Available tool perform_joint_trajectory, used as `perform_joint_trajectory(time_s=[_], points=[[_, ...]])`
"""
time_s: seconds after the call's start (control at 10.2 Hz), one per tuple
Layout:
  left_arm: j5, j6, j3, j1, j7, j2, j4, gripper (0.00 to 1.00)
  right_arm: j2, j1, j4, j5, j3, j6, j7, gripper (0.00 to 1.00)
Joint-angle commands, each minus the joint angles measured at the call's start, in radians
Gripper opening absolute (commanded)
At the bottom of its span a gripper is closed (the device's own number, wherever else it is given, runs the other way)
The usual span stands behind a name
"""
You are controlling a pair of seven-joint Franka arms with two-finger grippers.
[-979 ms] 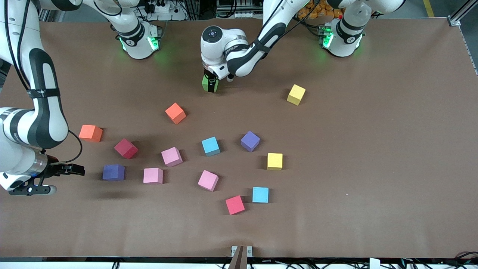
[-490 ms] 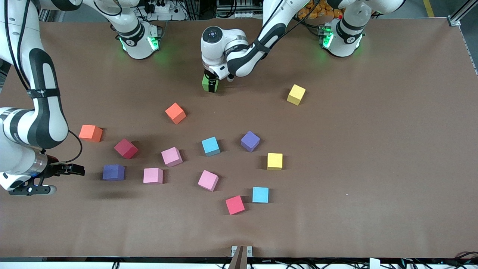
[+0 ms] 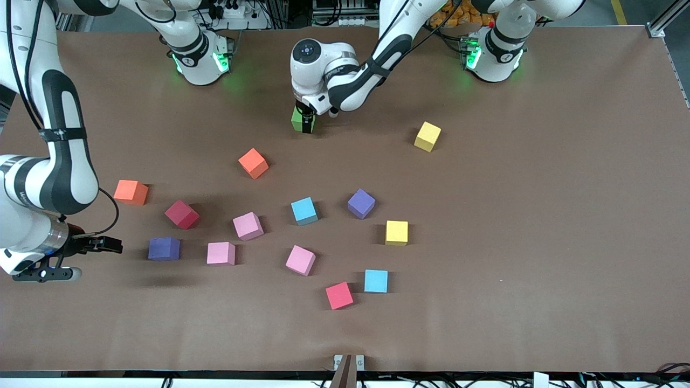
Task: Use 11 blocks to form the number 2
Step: 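Raise the left gripper and move it toward the yellow cube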
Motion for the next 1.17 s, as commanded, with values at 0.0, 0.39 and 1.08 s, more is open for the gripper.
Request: perform_joint_trajectory(time_s=[0.0, 0.39, 1.08], points=[[0.078, -0.054, -0.018, -0.008, -0.404, -0.042, -0.027, 1.0, 0.007, -0.011, 0.012, 0.002, 0.009, 0.003, -0.005, 1.0], [0.078, -0.123, -0.063, 0.037, -0.364, -0.094, -0.021, 1.0, 0.007, -0.011, 0.012, 0.002, 0.009, 0.001, -0.008, 1.0], [-0.081, -0.243, -0.068, 0.129, -0.038, -0.227, 0.006, 1.0, 0.009, -0.011, 0.012, 0.0, 0.009, 0.009, -0.005, 1.0]])
